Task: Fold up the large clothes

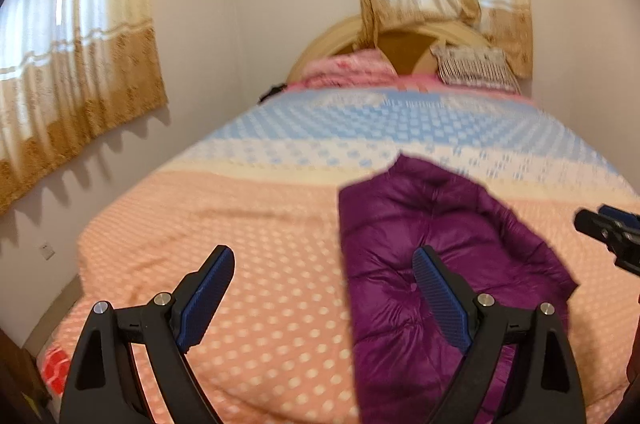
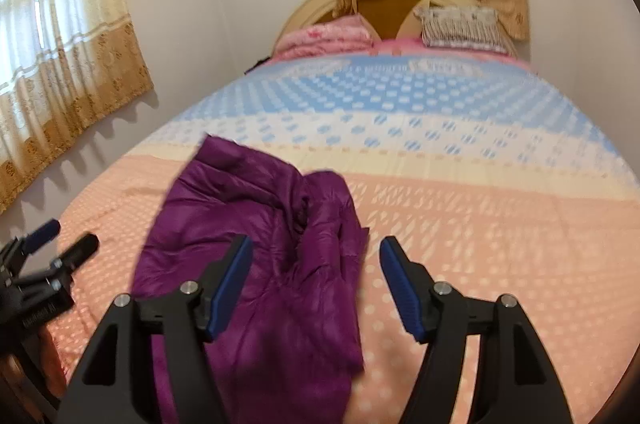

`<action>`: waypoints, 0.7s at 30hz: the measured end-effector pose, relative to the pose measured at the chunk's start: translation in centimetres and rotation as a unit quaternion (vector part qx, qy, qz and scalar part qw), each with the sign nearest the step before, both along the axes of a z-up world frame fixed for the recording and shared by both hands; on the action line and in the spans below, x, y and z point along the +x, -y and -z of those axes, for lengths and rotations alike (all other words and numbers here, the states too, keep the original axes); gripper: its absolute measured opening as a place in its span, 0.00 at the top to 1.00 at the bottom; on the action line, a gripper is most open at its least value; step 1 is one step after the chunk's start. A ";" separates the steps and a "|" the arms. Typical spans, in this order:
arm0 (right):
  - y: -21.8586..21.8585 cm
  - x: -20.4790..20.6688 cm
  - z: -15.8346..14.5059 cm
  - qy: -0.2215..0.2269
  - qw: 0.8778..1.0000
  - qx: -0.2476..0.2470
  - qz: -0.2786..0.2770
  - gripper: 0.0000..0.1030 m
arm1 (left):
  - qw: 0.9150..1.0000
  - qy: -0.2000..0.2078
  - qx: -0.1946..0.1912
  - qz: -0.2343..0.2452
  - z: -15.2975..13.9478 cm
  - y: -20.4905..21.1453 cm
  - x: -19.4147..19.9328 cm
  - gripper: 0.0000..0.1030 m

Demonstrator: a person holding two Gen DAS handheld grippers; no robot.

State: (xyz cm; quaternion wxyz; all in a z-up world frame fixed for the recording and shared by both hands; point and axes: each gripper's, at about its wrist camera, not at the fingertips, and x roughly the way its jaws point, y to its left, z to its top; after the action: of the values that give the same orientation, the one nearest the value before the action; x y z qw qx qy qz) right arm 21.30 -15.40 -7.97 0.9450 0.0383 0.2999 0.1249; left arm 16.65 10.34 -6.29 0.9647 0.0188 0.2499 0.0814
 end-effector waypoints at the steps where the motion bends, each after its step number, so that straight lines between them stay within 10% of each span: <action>1: 0.2 -1.0 -0.8 0.006 1.000 -0.003 0.003 0.29 | 1.000 0.005 0.001 -0.006 -1.1 0.0 -0.8 0.11; 10: 1.7 -10.4 -4.5 0.059 0.998 -0.011 0.029 0.21 | 0.997 0.065 -0.007 -0.028 -5.5 -0.4 -9.3 0.08; 21: 1.1 -10.9 -5.3 0.077 0.997 -0.014 0.027 0.20 | 0.997 0.077 -0.010 -0.021 -6.1 0.1 -9.8 0.08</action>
State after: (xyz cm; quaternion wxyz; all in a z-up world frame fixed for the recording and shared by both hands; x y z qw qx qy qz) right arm 10.37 -16.50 -2.63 0.9687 0.0232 0.2273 0.0973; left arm 6.88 10.26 -0.22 0.9793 -0.0021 0.1756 0.1004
